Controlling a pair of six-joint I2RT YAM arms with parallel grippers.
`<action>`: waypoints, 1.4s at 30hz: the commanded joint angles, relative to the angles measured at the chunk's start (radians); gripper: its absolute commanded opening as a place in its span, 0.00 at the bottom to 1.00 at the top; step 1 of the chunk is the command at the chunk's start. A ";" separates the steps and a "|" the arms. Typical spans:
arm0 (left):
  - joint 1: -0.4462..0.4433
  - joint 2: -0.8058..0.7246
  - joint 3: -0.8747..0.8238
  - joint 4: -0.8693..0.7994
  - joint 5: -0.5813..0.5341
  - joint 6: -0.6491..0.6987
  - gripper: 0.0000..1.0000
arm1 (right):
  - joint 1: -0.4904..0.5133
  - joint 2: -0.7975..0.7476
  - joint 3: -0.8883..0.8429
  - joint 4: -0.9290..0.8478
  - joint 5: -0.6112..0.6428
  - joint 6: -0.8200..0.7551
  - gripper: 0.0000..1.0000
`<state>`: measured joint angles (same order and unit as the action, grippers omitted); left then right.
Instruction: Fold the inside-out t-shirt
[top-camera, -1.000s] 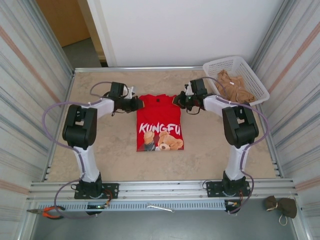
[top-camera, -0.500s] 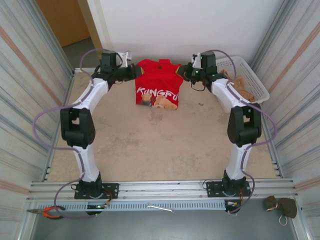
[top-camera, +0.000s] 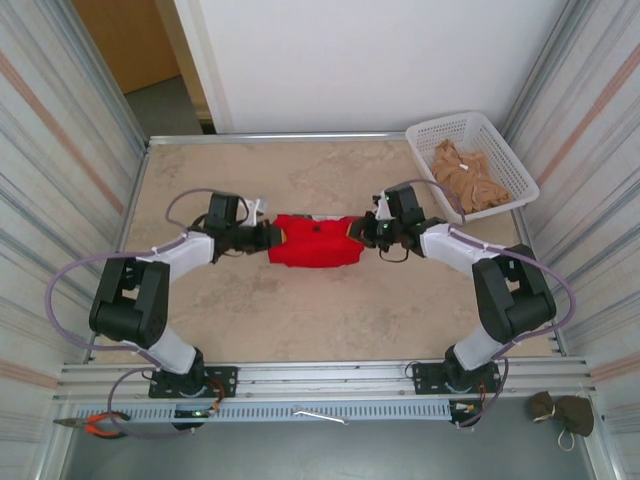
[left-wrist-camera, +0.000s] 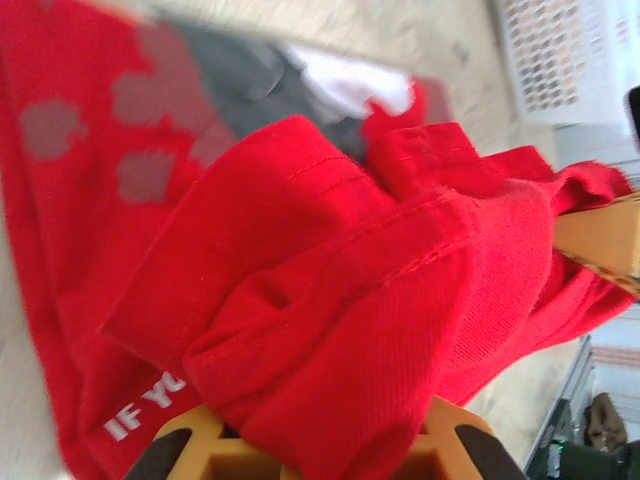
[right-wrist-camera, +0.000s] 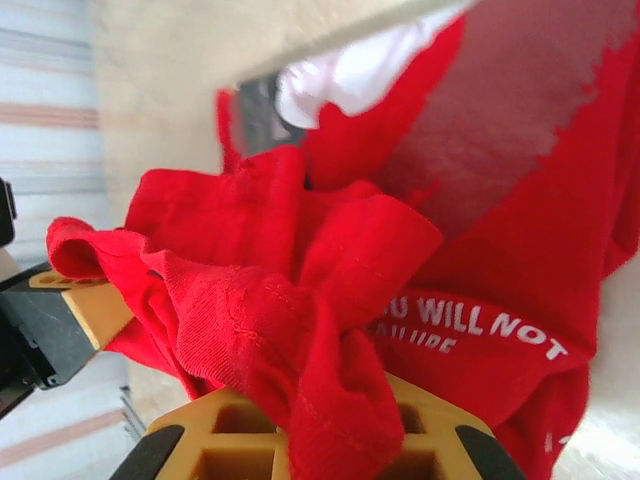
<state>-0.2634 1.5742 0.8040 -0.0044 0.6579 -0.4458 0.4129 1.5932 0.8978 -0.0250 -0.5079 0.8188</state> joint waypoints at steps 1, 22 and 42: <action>0.010 -0.032 0.009 0.083 -0.124 0.036 0.01 | -0.018 0.006 0.064 0.025 0.100 -0.083 0.00; 0.014 0.477 0.483 -0.057 -0.268 0.196 0.16 | -0.129 0.434 0.380 0.008 0.181 -0.160 0.15; 0.060 0.104 0.198 -0.014 -0.167 -0.057 0.75 | 0.001 0.049 0.258 -0.095 0.198 -0.166 0.28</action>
<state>-0.1951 1.6928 1.1011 -0.0425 0.4473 -0.4259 0.3847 1.6585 1.1942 -0.0891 -0.3172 0.6434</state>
